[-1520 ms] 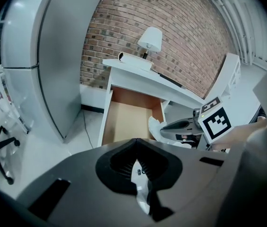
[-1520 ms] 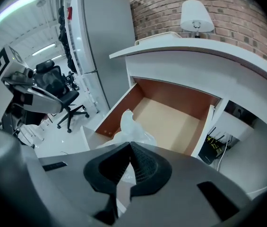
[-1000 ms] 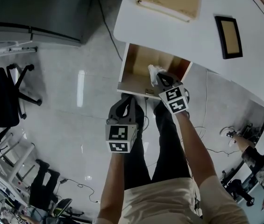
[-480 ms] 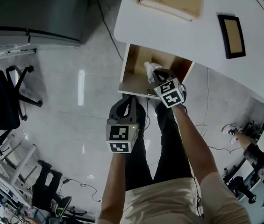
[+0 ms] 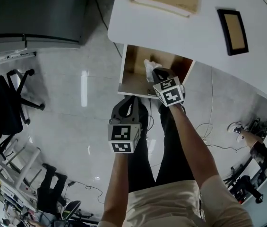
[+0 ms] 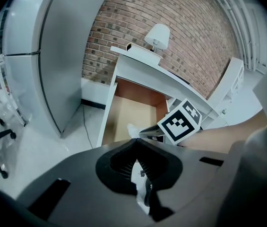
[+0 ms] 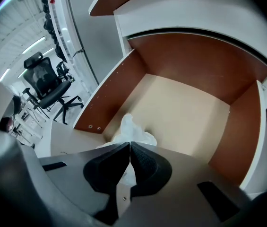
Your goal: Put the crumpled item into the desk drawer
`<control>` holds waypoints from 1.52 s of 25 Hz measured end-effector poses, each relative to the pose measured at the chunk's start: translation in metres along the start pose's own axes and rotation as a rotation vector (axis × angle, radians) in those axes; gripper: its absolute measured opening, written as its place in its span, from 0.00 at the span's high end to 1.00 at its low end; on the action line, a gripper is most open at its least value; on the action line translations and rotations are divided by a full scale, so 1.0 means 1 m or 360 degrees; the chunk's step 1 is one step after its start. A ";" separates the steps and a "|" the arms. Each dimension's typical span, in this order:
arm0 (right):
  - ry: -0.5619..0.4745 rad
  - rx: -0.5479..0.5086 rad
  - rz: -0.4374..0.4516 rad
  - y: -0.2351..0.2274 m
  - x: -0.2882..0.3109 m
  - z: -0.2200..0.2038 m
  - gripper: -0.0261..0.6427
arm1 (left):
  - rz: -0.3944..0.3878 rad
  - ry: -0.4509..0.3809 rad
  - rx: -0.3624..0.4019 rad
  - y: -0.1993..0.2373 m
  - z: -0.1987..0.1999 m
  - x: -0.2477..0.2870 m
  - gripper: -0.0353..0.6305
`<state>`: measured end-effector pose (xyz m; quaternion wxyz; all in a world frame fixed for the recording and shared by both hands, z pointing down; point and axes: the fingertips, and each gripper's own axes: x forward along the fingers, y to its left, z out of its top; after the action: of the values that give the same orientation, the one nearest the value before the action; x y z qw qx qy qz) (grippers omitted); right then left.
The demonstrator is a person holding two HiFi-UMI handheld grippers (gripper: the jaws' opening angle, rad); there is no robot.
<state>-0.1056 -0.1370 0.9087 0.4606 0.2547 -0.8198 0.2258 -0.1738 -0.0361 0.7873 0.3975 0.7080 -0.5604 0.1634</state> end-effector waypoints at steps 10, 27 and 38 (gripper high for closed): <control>0.0040 -0.0046 0.0064 -0.002 0.005 0.002 0.88 | -0.0038 0.0012 0.0012 -0.015 0.000 0.016 0.92; -0.0003 0.0169 -0.0003 0.011 -0.083 0.018 0.88 | -0.0015 0.0053 0.0038 -0.002 0.031 -0.020 0.92; -0.0189 0.0279 -0.0066 0.033 -0.196 0.050 0.88 | -0.0045 -0.0019 0.0083 -0.045 0.083 -0.077 0.92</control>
<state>-0.0703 -0.1008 0.7098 0.3916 0.3240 -0.8173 0.2716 -0.1741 -0.0446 0.6659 0.3779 0.7268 -0.5483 0.1681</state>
